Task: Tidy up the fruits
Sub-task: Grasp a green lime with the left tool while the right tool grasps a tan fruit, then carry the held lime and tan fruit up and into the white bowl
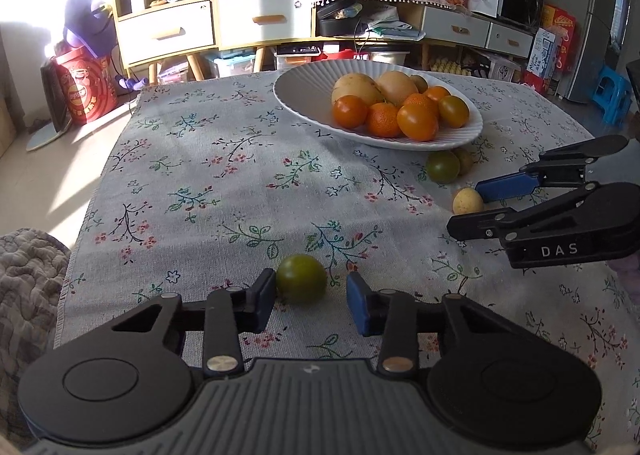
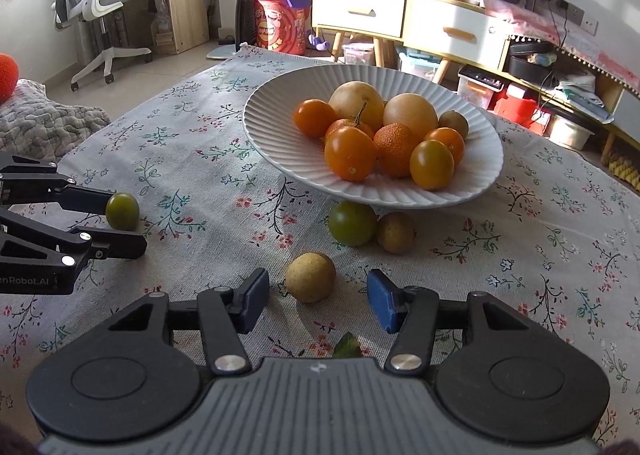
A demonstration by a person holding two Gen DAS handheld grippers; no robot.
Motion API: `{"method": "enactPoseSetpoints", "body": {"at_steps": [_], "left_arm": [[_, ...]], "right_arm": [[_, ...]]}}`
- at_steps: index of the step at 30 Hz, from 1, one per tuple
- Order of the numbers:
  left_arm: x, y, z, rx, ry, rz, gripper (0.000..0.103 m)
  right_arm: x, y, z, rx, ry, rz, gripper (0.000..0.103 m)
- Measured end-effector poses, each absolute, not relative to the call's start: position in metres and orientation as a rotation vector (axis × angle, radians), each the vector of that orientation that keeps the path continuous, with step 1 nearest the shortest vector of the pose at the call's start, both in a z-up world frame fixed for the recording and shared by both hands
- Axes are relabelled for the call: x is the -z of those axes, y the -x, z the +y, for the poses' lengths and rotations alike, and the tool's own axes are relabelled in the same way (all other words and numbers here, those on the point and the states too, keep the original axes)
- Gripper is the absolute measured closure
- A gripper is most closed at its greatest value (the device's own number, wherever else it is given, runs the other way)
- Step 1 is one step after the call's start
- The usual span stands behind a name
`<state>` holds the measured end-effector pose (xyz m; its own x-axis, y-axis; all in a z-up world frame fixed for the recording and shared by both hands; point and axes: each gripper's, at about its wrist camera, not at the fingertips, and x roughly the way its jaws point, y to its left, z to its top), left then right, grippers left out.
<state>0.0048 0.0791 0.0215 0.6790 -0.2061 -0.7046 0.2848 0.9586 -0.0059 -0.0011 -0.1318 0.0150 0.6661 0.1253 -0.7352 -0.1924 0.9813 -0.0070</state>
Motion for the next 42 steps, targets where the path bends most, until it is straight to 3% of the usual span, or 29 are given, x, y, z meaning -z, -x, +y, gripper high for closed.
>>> {"method": "enactPoseSetpoints", "body": {"at_steps": [5, 10, 42], "left_arm": [[-0.022, -0.006, 0.079, 0.277, -0.104, 0.778, 0.085], [-0.022, -0.006, 0.079, 0.275, -0.099, 0.777, 0.086], [-0.031, -0.008, 0.081, 0.268, -0.063, 0.754, 0.087]], "right_arm": [[-0.017, 0.001, -0.131, -0.19, 0.087, 0.821, 0.068], [-0.019, 0.0, -0.13, -0.184, 0.081, 0.821, 0.079], [-0.032, -0.002, -0.135, -0.201, 0.059, 0.791, 0.079]]}}
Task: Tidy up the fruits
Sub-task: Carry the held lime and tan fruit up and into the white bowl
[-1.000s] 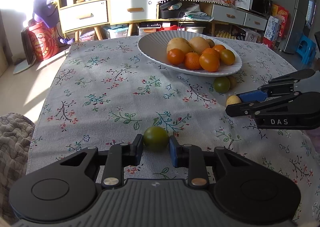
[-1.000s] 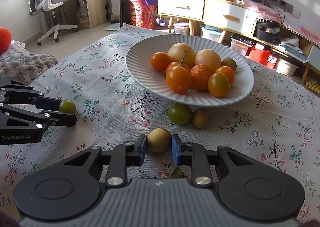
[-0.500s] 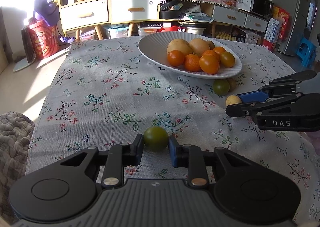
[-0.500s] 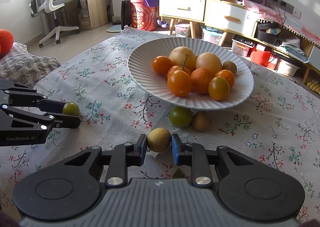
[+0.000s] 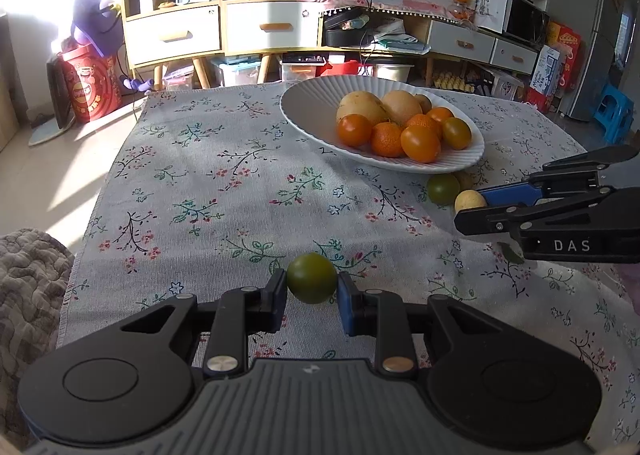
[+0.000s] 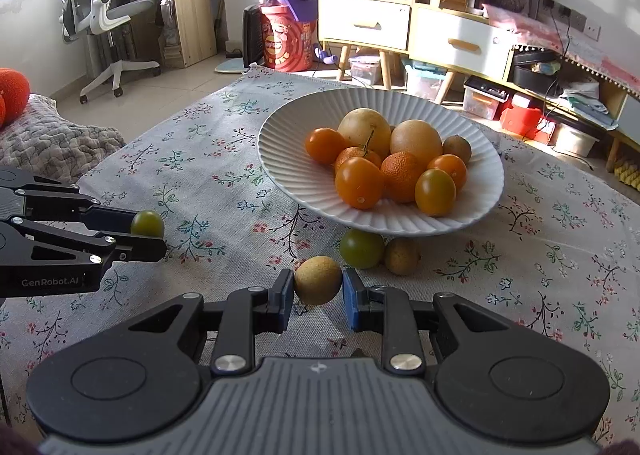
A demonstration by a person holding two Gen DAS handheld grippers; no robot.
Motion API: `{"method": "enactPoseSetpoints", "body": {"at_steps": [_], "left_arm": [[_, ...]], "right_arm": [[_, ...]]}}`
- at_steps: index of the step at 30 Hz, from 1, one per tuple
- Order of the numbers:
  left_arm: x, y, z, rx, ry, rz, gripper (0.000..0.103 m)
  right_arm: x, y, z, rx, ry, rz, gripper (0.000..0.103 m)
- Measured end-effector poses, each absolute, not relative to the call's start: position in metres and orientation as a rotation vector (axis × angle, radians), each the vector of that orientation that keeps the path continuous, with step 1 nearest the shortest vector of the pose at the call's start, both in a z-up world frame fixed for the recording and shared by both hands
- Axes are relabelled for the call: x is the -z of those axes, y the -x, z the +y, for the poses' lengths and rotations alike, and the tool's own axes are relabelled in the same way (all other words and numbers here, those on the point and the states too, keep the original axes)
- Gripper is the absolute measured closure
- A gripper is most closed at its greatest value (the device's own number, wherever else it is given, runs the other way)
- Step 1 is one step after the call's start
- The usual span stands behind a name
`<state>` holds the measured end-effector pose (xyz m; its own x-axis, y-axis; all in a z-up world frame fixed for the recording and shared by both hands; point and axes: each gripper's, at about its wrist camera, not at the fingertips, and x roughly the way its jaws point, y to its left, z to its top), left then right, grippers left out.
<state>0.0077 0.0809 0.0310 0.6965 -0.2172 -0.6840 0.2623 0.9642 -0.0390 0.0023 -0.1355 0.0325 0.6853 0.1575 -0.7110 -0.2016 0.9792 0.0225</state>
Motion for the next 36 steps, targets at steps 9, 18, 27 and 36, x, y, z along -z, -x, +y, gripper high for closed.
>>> {"method": "enactPoseSetpoints", "body": {"at_steps": [9, 18, 27, 36], "left_arm": [[-0.044, -0.013, 0.079, 0.27, -0.037, 0.717, 0.087], [-0.06, -0.024, 0.064, 0.29, -0.011, 0.672, 0.087], [-0.073, -0.037, 0.044, 0.31, 0.013, 0.636, 0.087], [-0.076, -0.062, 0.025, 0.33, 0.047, 0.644, 0.087]], "right_arm": [[-0.042, -0.003, -0.136, -0.209, 0.046, 0.767, 0.079], [-0.052, -0.009, -0.141, -0.202, 0.039, 0.748, 0.079], [-0.064, -0.017, -0.156, -0.167, 0.021, 0.726, 0.079], [-0.067, -0.03, -0.181, -0.118, -0.041, 0.72, 0.079]]}}
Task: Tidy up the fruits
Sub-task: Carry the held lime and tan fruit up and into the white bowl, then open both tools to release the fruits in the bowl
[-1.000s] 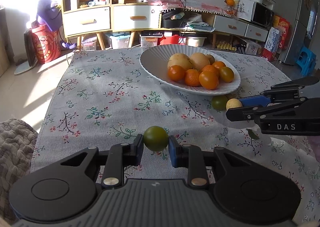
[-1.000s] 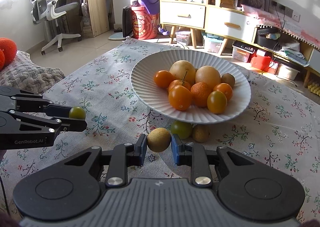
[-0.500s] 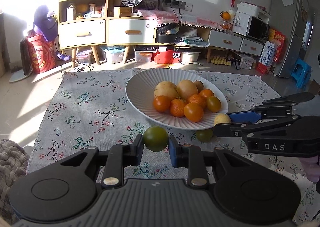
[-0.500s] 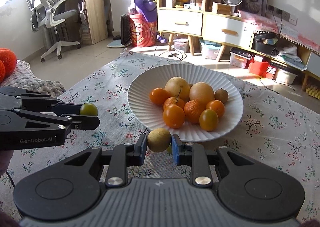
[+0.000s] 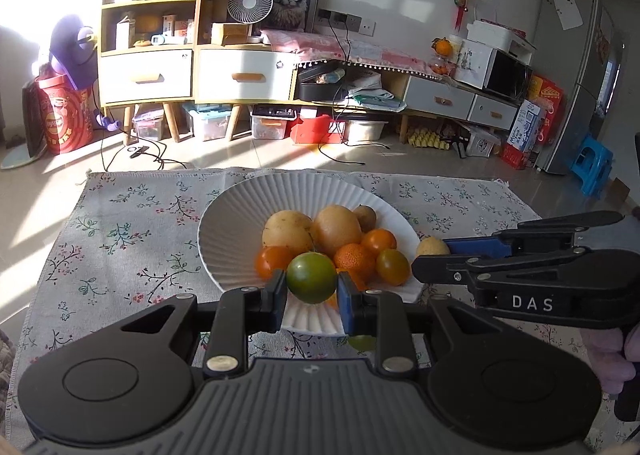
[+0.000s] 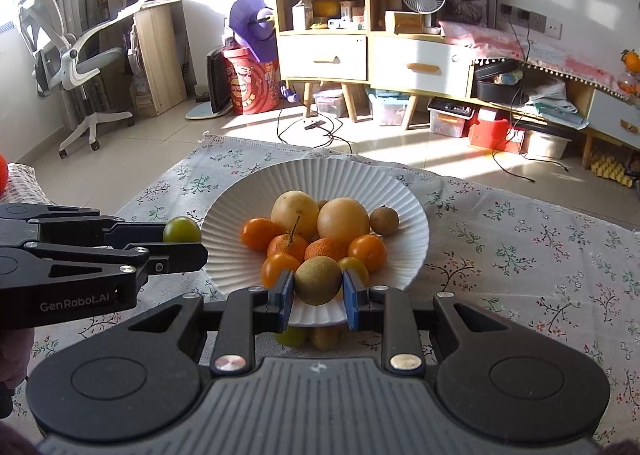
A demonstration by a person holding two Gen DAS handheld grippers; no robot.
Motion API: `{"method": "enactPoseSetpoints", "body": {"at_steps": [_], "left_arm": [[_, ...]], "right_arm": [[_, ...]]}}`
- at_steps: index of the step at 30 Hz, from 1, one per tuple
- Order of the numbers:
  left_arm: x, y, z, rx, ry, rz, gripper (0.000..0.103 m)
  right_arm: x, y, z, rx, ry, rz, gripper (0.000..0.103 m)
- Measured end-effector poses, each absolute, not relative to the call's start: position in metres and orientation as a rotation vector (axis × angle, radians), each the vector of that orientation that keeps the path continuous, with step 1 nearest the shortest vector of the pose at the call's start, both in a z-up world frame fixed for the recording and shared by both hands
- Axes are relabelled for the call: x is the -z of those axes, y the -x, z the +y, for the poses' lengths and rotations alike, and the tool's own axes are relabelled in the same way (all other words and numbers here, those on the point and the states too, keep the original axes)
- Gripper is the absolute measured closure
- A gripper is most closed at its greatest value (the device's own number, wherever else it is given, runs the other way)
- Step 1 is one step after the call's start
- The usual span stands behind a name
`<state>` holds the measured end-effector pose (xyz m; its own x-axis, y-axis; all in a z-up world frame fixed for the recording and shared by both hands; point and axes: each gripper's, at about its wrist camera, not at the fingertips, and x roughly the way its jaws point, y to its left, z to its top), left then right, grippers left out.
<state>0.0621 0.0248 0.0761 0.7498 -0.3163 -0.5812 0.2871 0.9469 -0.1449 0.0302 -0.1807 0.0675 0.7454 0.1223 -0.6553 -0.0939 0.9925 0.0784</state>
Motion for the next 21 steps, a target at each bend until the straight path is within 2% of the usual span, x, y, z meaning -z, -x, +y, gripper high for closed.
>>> {"method": "enactPoseSetpoints", "body": {"at_steps": [21], "left_arm": [[-0.076, -0.145, 0.004, 0.353, 0.067, 0.675, 0.087]], "right_arm": [[-0.059, -0.084, -0.207, -0.138, -0.092, 0.687, 0.079]]}}
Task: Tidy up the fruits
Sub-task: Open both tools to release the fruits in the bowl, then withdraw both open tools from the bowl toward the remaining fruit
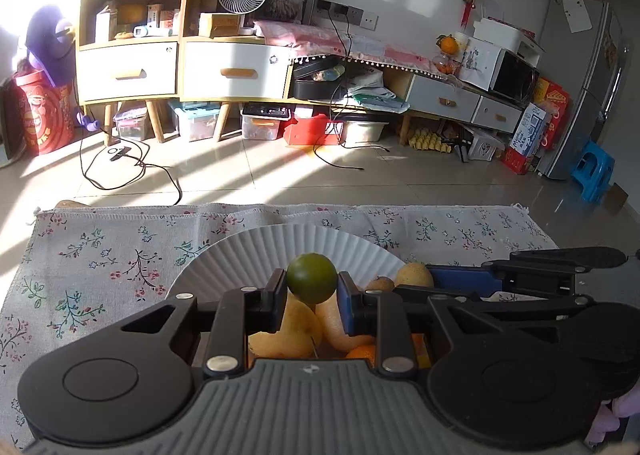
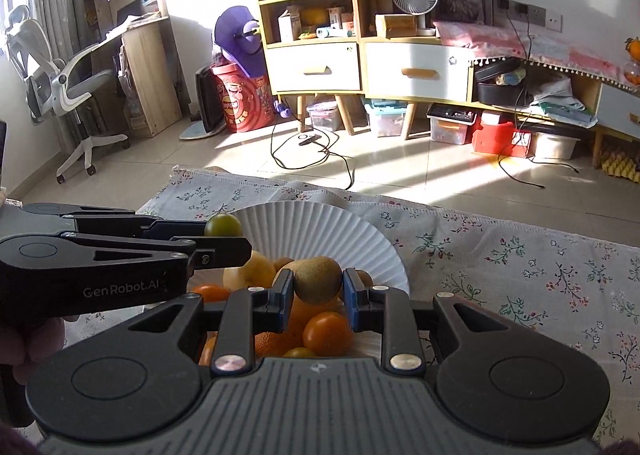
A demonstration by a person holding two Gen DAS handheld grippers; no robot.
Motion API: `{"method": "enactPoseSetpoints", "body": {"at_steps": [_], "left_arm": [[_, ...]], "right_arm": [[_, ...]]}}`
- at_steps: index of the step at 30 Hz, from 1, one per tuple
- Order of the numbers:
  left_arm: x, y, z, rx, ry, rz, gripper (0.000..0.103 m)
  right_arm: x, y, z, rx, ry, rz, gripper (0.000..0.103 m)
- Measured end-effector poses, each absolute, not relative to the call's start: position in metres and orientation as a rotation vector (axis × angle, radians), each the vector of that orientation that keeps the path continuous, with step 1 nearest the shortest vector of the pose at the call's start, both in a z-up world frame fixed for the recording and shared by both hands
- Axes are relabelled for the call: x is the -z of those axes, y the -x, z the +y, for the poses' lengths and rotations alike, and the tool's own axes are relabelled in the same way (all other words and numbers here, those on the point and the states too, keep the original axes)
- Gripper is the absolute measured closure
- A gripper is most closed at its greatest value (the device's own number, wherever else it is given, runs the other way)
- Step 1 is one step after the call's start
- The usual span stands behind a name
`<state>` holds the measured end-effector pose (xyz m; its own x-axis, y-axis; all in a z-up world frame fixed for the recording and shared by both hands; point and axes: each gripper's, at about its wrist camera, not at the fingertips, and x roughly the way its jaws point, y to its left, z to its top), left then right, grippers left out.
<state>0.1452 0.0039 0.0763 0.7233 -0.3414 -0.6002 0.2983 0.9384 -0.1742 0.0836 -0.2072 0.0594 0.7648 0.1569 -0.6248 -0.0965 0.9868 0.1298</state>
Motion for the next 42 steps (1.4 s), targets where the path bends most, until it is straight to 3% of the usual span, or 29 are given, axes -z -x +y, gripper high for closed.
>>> {"method": "enactPoseSetpoints", "body": {"at_steps": [10, 30, 34, 38, 42], "left_arm": [[-0.064, -0.178, 0.012, 0.299, 0.111, 0.793, 0.087], [-0.061, -0.188, 0.015, 0.291, 0.106, 0.834, 0.086], [-0.062, -0.188, 0.015, 0.284, 0.1, 0.823, 0.083], [-0.064, -0.186, 0.016, 0.284, 0.104, 0.806, 0.072], [-0.068, -0.184, 0.019, 0.273, 0.109, 0.791, 0.062]], "right_arm": [[-0.054, -0.105, -0.208, -0.138, -0.038, 0.688, 0.079], [-0.043, -0.13, -0.204, -0.108, 0.02, 0.756, 0.079], [-0.043, -0.132, -0.201, -0.106, 0.032, 0.759, 0.078], [-0.045, -0.132, -0.202, -0.101, 0.032, 0.757, 0.076], [-0.05, -0.129, -0.206, -0.091, 0.009, 0.748, 0.064]]}}
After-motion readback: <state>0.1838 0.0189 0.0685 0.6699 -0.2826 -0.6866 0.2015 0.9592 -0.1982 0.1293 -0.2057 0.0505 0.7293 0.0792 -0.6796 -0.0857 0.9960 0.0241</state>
